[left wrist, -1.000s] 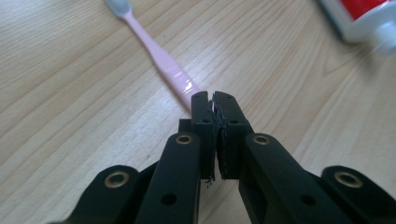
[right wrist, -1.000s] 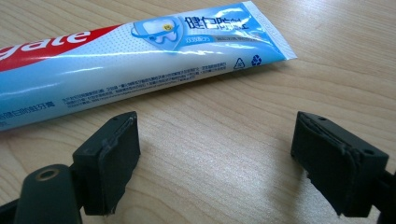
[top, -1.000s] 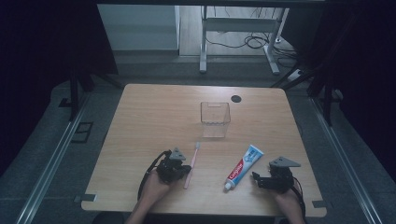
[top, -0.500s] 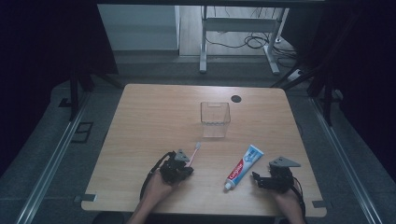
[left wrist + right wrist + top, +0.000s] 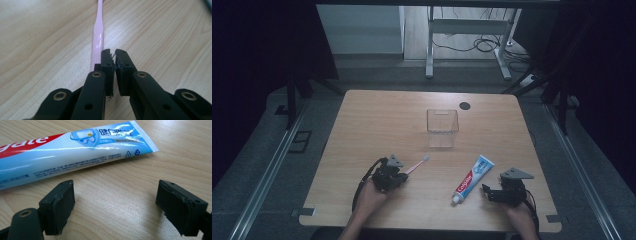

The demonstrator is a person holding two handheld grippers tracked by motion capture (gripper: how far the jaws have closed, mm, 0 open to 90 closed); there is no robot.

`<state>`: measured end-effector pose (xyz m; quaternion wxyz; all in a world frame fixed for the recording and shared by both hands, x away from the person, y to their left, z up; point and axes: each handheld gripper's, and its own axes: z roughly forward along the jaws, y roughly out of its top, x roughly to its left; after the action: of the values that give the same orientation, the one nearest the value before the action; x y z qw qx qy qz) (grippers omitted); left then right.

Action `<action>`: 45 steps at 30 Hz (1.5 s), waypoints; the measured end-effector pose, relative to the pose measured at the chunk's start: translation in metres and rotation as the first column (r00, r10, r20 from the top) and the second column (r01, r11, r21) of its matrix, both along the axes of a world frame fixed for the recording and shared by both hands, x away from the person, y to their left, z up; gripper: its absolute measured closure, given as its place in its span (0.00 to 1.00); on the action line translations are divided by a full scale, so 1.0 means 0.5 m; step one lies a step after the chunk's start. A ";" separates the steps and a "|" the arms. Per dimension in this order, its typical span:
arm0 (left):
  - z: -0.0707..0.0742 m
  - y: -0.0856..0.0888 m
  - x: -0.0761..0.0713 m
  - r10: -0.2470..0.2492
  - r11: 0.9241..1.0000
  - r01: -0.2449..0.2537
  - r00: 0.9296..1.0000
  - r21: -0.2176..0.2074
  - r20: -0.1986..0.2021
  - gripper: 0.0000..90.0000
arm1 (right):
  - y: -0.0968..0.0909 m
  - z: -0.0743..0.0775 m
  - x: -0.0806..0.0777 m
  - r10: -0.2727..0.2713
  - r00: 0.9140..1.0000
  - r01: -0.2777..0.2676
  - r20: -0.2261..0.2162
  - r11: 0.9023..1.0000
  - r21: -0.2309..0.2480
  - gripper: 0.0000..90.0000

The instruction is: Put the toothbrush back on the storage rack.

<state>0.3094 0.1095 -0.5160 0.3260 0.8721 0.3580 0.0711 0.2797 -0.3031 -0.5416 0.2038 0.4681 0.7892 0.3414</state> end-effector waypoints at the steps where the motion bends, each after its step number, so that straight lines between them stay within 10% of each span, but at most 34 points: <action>1: 0.005 -0.002 0.000 -0.001 1.000 0.001 1.000 -0.004 0.004 0.93 | 0.000 0.000 0.000 -0.001 1.000 0.001 -0.001 1.000 0.000 0.17; 11: 0.028 -0.028 0.015 -0.045 0.993 0.041 0.998 0.114 0.035 0.71 | 0.000 0.000 0.000 -0.001 1.000 0.001 -0.001 1.000 0.001 0.17; 24: 0.021 -0.038 0.060 -0.029 0.990 0.037 0.998 0.136 -0.058 0.68 | 0.000 0.000 0.000 -0.001 1.000 0.001 -0.001 1.000 0.001 0.17; 45: 0.022 -0.087 0.111 -0.056 0.947 0.116 0.978 0.299 -0.201 0.73 | 0.000 0.000 0.000 0.002 1.000 -0.002 -0.002 1.000 -0.001 0.16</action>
<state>0.3646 0.0660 -0.5049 0.1527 0.9299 0.3333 0.0282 0.2797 -0.3029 -0.5417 0.2030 0.4675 0.7899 0.3409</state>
